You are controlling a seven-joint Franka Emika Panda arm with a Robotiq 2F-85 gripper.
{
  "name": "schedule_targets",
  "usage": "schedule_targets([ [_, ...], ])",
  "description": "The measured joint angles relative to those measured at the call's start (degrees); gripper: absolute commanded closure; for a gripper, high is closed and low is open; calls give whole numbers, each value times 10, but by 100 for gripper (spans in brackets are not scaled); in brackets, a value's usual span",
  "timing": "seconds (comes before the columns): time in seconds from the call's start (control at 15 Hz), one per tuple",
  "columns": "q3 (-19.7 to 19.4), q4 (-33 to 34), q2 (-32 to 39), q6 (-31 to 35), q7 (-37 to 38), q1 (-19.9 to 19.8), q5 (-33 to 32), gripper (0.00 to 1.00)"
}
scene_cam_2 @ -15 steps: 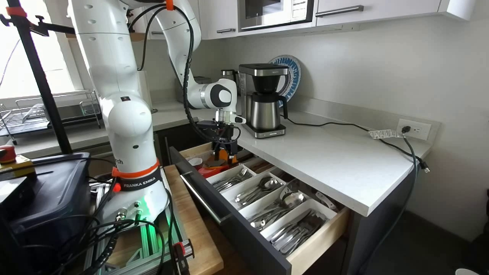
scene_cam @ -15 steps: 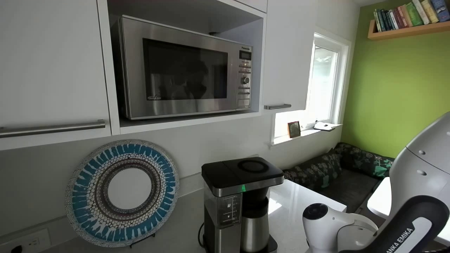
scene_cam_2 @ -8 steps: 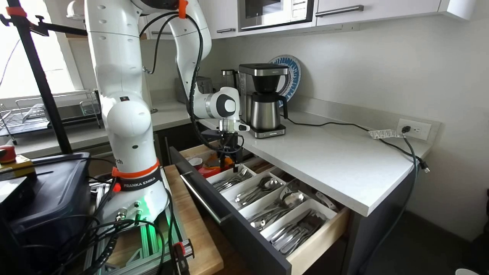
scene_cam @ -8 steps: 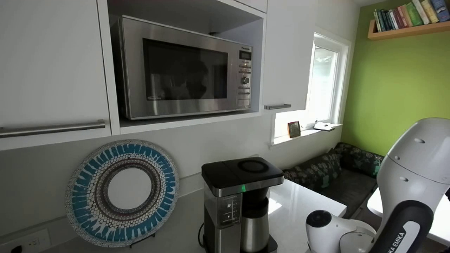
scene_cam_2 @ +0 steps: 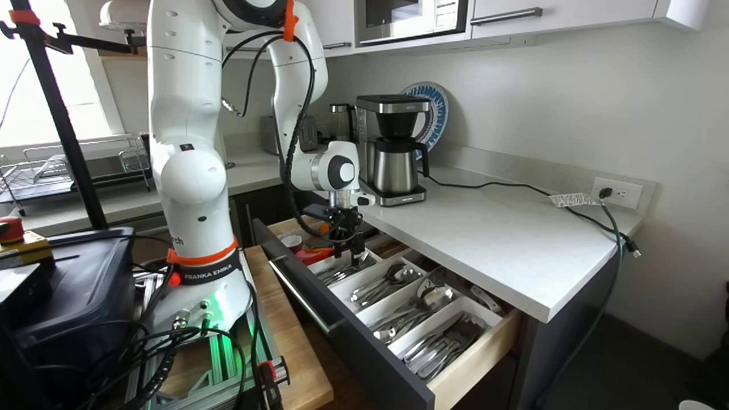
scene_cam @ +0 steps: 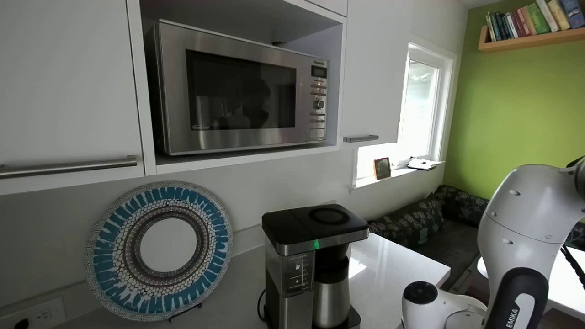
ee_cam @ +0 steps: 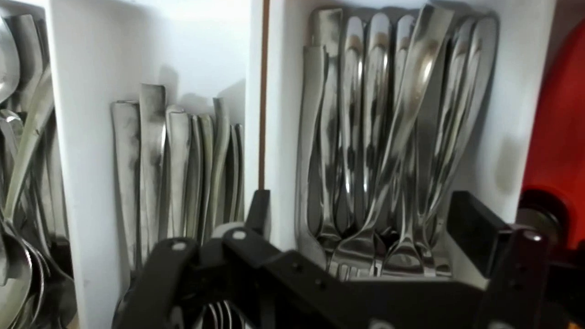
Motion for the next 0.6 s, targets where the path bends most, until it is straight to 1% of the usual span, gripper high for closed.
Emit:
schedule_targets([
  [0.07, -4, 0, 5, 12, 12, 0, -10, 42],
  [0.2, -11, 0, 14, 37, 32, 0, -25, 56],
  [0.27, -14, 0, 19, 48, 40, 1, -31, 45],
  [0.33, -17, 0, 23, 57, 46, 1, -37, 28],
  [0.4, -21, 0, 27, 64, 52, 2, -42, 21],
  [0.47, -26, 0, 31, 71, 58, 4, -49, 27],
  [0.53, -30, 1, 35, 79, 65, 6, -55, 23],
  [0.6, -35, 1, 38, 86, 71, 9, -62, 21],
])
